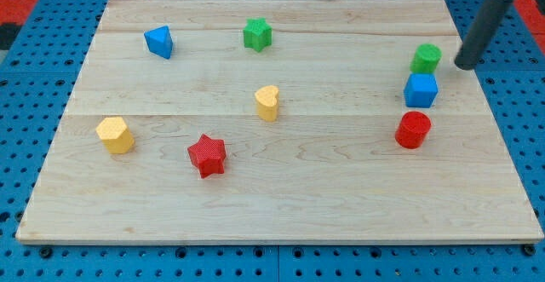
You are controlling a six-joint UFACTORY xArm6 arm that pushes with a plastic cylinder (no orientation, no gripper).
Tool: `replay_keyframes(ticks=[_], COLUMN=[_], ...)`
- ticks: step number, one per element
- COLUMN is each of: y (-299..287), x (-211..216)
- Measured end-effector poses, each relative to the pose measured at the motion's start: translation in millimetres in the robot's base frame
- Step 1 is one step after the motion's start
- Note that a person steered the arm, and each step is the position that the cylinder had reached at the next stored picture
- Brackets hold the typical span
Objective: Move the yellow heart to the top of green circle
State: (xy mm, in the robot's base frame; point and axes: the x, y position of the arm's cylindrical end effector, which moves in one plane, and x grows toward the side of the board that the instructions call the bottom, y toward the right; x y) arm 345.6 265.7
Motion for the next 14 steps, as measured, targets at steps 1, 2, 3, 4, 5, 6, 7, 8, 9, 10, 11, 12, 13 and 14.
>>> replay_keyframes(ticks=[1, 2, 3, 4, 5, 6, 7, 8, 9, 10, 11, 12, 13, 14], y=[-12, -45, -41, -37, -131, -151, -126, -117, -99, -77, -150, -187, -209, -291], x=[-2, -3, -6, -50, -69, -6, 16, 3, -8, -8, -11, 66, 141, 108])
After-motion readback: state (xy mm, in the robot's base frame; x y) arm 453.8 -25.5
